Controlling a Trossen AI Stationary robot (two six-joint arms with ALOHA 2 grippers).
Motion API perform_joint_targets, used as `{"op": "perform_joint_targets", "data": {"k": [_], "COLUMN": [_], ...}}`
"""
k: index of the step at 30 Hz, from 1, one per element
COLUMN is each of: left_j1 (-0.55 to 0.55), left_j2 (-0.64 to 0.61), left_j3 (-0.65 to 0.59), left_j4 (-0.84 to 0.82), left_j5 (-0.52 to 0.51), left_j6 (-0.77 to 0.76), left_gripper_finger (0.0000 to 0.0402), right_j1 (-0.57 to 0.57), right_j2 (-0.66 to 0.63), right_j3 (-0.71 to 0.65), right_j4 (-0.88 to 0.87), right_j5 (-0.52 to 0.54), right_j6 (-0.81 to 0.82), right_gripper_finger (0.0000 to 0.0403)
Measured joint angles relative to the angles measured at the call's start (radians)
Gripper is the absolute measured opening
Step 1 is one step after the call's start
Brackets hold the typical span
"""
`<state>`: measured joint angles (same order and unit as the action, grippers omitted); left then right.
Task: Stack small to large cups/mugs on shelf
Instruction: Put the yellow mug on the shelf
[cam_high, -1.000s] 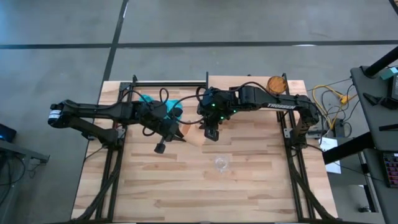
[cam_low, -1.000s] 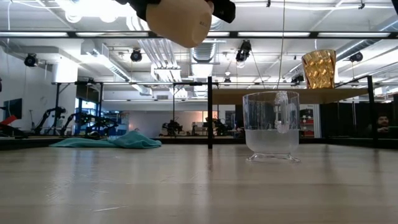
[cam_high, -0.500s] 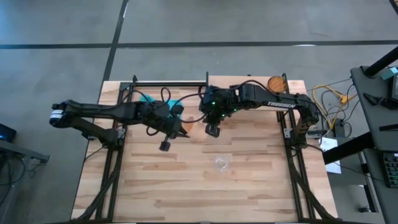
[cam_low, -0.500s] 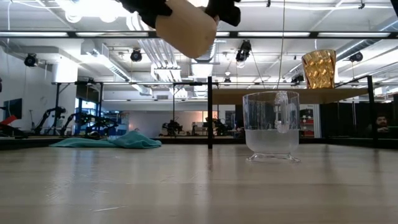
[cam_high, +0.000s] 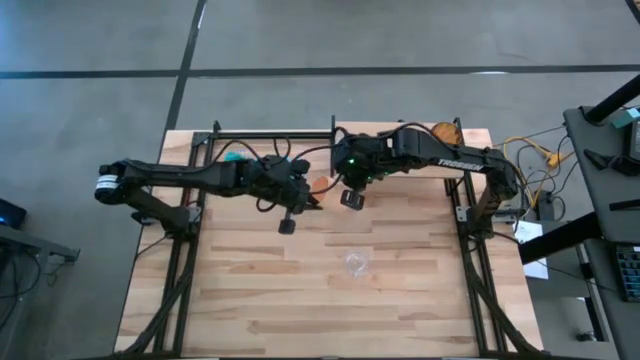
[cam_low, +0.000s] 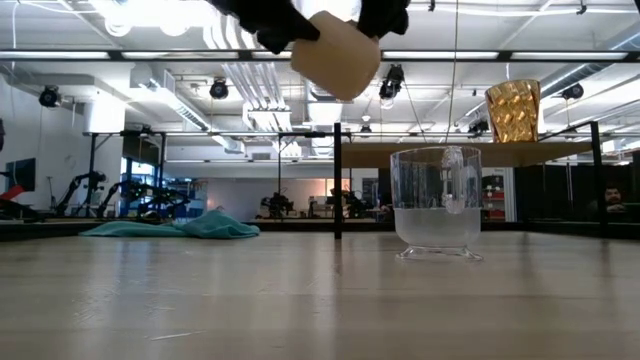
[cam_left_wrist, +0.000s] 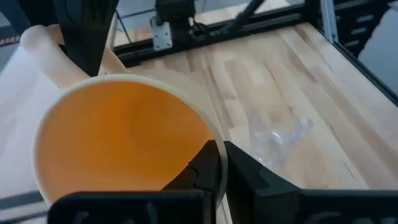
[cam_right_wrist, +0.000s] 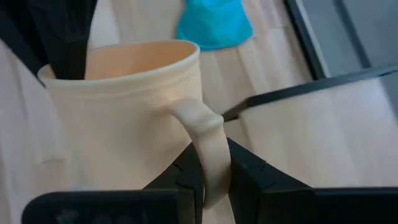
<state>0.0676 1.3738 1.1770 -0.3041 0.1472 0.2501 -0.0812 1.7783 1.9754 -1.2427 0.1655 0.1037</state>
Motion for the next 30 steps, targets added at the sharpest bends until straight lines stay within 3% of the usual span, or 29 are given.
{"op": "perform_joint_targets", "data": {"k": [7, 19, 30], "left_j1": [0.063, 0.127, 0.194], "left_j2": [0.077, 0.25, 0.409], "left_j3": [0.118, 0.317, 0.472], "left_j4": [0.013, 0.053, 0.044], "left_j5": [0.004, 0.04, 0.086], "left_j6": [0.001, 0.005, -0.001], "left_gripper_finger": [0.0, 0.0, 0.0], "right_j1": [-0.018, -0.067, -0.157], "right_j2": [-0.066, -0.18, -0.223], "right_j3": [0.001, -0.018, -0.164], "right_j4": [-0.075, -0.177, -0.186], "right_j5": [0.133, 0.163, 0.253], "right_j6": [0.035, 0.128, 0.128], "right_gripper_finger": [0.0047, 0.0047, 0.0047]}}
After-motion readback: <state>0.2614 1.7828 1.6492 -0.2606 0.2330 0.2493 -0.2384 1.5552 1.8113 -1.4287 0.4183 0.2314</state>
